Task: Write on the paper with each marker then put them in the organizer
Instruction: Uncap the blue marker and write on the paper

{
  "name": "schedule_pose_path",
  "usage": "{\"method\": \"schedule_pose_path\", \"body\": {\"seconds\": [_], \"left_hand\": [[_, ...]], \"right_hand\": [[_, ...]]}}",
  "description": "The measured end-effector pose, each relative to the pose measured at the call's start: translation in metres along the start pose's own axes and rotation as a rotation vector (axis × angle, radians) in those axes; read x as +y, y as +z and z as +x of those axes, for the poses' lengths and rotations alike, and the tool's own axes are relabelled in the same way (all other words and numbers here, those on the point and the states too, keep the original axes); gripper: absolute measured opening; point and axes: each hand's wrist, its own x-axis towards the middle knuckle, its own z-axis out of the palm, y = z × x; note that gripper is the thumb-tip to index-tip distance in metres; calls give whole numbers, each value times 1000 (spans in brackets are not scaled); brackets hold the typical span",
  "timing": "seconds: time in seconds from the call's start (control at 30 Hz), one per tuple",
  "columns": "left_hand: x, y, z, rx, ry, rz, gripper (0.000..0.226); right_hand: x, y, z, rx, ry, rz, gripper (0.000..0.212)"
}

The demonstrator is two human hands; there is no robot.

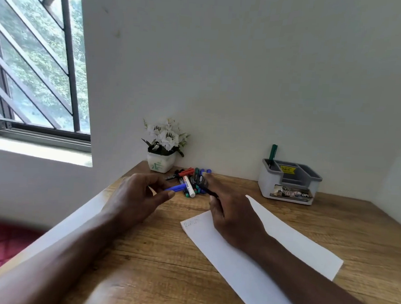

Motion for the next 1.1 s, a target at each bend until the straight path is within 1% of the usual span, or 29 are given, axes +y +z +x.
{"method": "schedule_pose_path", "body": {"seconds": [0.13,0.27,0.33,0.4,0.47,0.53,0.57,0.6,0.67,0.73,0.77,0.8,0.83,0.9,0.93,1.0,1.03,1.1], "left_hand": [[3,2,1,-40,-28,144,12],[6,5,1,-162,-21,271,16],[6,7,2,-209,-29,302,20],[4,7,2,-222,-50,304,25],[4,6,0,-221,-85,277,39],[8,4,-3,-262,-136,234,65],[9,3,-4,-306,-160,220,80],[11,2,-5,-352,-176,220,93],[13,2,-6,-422,-190,240,108],[14,3,-5,-453,-200,265,116],[14,3,-4,-460,-206,276,120],[16,3,-4,-466,-210,292,124],[16,3,-4,-476,-214,308,126],[18,3,-4,-502,-217,341,123],[19,3,-5,-516,-215,351,119],[20,2,-5,-536,-208,362,112],[20,2,-4,-542,-207,362,110],[19,2,-3,-547,-206,356,108]], "right_hand": [[1,0,0,24,-37,-24,60],[-3,-3,-2,18,7,-83,58],[-4,-3,-4,7,29,-94,57],[-3,-3,-2,21,-13,-105,53],[-1,-6,0,21,-105,-92,45],[3,-9,3,59,-174,23,37],[3,-12,5,103,-165,125,33],[1,-15,6,140,-104,255,29],[-6,-24,7,151,122,591,28],[-11,-34,7,102,351,981,38],[-11,-39,6,76,429,1137,39],[-9,-42,4,49,478,1232,38],[-7,-44,2,21,497,1252,32],[-4,-43,-4,-30,496,1154,12],[-3,-41,-7,-46,510,1092,10],[-2,-36,-10,-74,565,986,27],[-4,-34,-9,-83,582,953,30],[-7,-32,-10,-128,562,889,27]]}}
